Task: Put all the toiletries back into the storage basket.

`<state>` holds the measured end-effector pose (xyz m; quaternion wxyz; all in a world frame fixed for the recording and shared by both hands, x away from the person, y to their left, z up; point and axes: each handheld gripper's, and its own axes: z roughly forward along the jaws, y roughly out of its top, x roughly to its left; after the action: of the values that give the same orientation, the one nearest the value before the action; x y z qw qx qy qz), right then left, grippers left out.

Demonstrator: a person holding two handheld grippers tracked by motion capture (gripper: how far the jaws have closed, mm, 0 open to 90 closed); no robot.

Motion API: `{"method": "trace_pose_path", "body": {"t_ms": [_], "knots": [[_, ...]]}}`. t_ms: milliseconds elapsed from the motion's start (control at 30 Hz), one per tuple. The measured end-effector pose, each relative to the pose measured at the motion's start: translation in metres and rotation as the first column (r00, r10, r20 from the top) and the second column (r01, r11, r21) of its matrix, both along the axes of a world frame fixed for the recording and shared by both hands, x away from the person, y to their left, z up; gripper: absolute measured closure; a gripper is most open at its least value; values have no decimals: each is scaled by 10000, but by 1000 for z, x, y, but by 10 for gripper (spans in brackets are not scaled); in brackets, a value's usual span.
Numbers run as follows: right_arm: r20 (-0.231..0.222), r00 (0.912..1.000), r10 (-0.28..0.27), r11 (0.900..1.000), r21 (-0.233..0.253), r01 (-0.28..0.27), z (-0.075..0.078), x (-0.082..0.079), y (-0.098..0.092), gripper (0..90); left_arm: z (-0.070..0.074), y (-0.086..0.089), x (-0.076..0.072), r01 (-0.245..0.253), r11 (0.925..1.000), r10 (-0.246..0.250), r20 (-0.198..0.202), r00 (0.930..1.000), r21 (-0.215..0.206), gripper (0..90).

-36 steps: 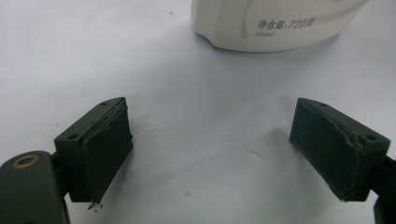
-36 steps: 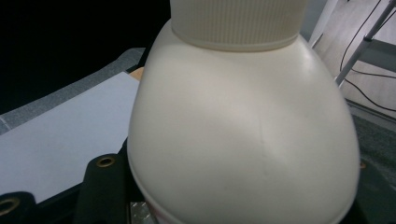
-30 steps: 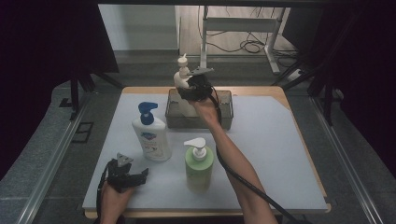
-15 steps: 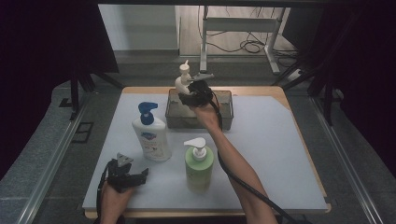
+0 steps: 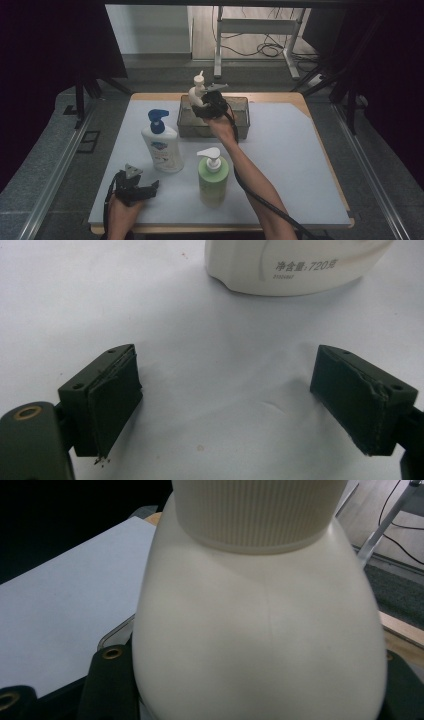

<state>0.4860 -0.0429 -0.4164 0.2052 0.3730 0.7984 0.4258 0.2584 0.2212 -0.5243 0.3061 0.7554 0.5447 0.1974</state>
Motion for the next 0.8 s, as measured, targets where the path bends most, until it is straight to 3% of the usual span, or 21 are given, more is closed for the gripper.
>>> {"method": "trace_pose_path", "body": {"t_ms": [467,633,800], "knots": [[-448,9989,111,9999,-34,-113,-2,4,-3,378,0,0,0,-1,10000,1,-2,10000,2,120],[-615,9975,353,9989,335,-332,-3,5,-8,319,0,0,0,2,10000,-2,-2,10000,5,120],[-533,9972,521,9984,231,-510,-2,2,-12,269,0,0,0,-1,10000,1,8,10000,8,120]]}}
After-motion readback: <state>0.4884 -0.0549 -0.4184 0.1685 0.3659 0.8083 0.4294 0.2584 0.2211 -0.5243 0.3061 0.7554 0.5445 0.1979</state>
